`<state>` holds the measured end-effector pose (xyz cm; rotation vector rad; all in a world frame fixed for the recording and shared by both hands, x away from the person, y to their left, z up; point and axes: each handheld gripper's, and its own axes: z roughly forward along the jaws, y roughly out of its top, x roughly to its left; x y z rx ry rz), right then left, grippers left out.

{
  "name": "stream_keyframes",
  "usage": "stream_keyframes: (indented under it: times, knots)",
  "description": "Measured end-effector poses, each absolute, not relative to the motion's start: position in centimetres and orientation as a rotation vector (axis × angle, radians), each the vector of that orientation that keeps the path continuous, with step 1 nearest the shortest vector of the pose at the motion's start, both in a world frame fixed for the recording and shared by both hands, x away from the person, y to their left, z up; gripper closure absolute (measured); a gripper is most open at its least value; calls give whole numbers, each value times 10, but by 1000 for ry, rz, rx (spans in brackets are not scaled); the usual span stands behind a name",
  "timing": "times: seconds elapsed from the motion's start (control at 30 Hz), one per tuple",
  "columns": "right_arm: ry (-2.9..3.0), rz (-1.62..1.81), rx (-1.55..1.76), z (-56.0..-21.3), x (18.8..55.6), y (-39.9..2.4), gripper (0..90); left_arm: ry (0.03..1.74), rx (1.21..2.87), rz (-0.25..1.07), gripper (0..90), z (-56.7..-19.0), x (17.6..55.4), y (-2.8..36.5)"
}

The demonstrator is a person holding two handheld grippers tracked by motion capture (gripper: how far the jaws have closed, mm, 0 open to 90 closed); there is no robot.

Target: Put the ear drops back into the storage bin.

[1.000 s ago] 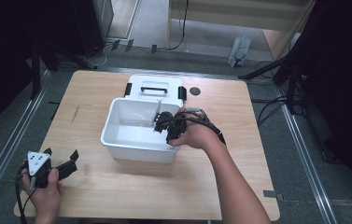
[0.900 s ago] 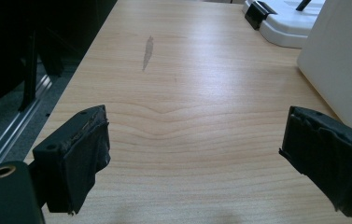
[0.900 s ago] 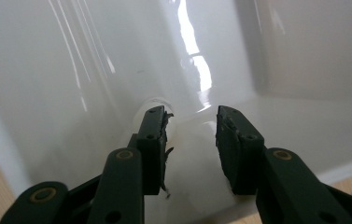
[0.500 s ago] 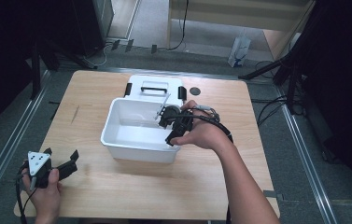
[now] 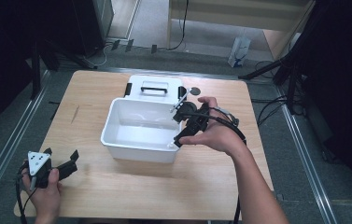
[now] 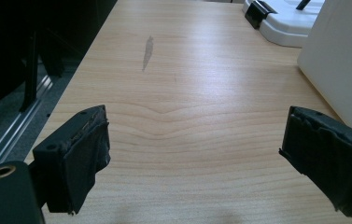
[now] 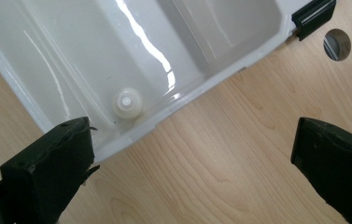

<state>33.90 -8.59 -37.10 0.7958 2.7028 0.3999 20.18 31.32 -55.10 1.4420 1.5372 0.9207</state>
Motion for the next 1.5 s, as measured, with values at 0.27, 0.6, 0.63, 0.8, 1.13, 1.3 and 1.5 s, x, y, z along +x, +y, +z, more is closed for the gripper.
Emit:
stream_keyframes:
  times: [0.27,0.6,0.63,0.8,1.13,1.3,1.5]
  knots:
    - [2657,410,866,-377,332,-108,0,1536,1443,923,83,-551,202,313]
    - [2640,451,958,-398,325,-143,0,1534,1449,928,83,-551,202,313]
    - [2634,455,964,-400,325,-147,0,1533,1449,928,83,-551,202,312]
    - [2614,457,971,-410,320,-161,0,1534,1452,930,83,-551,202,312]
    - [2539,498,1003,-430,306,-183,0,1533,1454,931,83,-551,202,312]
    - [2497,532,1044,-444,299,-195,0,1531,1456,932,83,-551,201,312]
    - [2444,575,1086,-459,289,-214,0,1532,1458,933,83,-551,201,312]
